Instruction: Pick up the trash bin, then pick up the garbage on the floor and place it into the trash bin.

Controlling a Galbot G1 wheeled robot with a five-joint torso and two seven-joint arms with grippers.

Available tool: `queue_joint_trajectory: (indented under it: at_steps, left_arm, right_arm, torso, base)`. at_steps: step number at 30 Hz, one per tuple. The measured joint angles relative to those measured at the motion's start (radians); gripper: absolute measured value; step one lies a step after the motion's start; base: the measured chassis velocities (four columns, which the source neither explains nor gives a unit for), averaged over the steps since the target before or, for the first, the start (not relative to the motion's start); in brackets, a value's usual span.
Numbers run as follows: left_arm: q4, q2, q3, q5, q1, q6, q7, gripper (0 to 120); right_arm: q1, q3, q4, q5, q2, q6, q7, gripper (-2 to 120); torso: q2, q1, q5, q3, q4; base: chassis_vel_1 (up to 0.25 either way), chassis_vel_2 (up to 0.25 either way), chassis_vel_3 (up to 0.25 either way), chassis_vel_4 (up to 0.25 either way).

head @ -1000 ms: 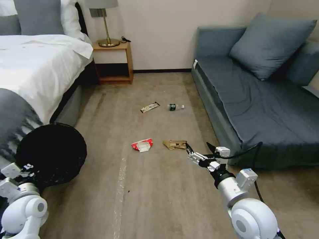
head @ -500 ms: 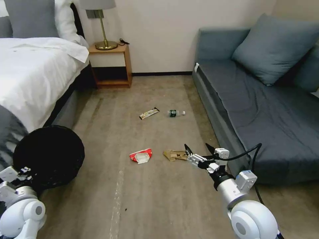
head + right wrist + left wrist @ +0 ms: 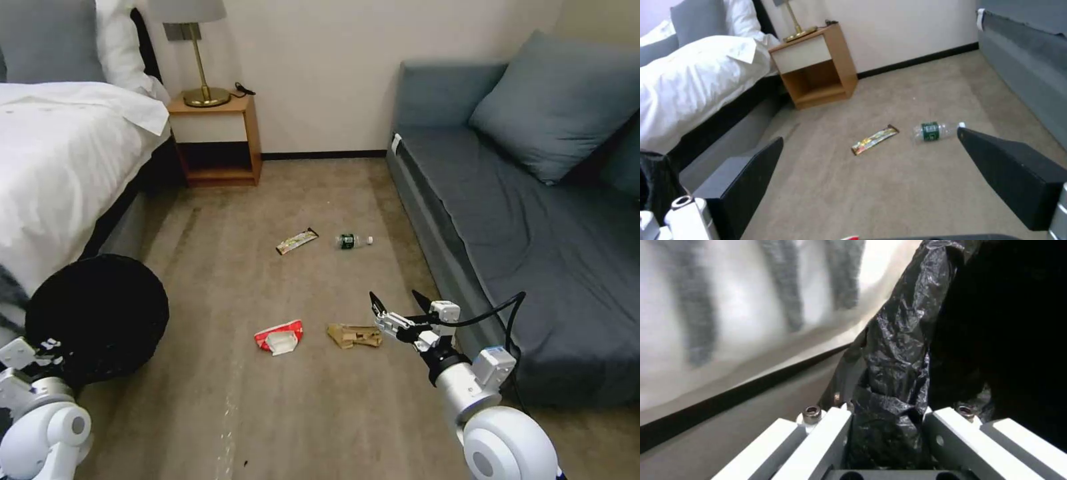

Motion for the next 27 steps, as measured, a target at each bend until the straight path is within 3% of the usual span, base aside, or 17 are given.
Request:
queue_joint_trajectory:
  at_steps: [20,27]
  left_arm:
    - [0.020,0.002,0.013,0.006,-0.012,-0.005,0.003,3]
    - [0.026,0.005,0.014,0.006,-0.014,-0.006,0.005,3]
  right_arm:
    - [-0.005,-0.013,-0.016,-0.026,0.013,0.012,-0.022,100]
    - [0.001,-0.021,-0.030,-0.034,0.018,0.014,-0.029,100]
  torso:
    - [0.000,0.000,0.0000,0.000,0.0000]
    - [0.000,0.000,0.0001,0.000,-0.0001]
  base:
    - [-0.132,0.132,0.132,-0.136]
    - [-0.051,0.052,0.042,-0.053]
